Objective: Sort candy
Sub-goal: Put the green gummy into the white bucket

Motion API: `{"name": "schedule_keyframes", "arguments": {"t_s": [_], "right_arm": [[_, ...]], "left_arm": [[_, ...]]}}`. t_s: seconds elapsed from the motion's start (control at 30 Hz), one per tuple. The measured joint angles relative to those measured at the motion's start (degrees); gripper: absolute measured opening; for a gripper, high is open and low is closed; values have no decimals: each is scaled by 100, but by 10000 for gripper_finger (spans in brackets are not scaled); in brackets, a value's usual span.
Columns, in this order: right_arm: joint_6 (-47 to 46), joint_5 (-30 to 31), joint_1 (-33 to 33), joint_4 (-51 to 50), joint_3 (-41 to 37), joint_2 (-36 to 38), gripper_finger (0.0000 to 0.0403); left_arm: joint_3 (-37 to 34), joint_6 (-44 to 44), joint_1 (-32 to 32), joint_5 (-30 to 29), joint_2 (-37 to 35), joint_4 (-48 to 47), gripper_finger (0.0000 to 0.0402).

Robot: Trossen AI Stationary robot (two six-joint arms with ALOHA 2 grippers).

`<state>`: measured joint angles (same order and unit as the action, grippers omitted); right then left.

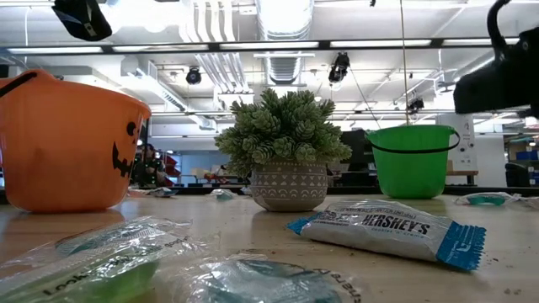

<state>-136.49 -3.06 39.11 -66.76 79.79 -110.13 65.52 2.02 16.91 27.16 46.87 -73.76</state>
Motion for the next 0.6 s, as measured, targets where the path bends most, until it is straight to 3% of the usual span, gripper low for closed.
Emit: {"name": "schedule_keyframes", "arguments": {"t_s": [0.4, 0.5, 0.6], "right_arm": [[-5, -196, -2, 146, -70, -295, 190], [-4, -250, -11, 190, -70, -301, 161], [56, -233, -11, 212, -74, -290, 106]], "left_arm": [[0, 67, 0, 59, 2, 15, 111], [0, 66, 1, 59, 2, 17, 111], [0, 40, 1, 57, 2, 20, 111]]}}
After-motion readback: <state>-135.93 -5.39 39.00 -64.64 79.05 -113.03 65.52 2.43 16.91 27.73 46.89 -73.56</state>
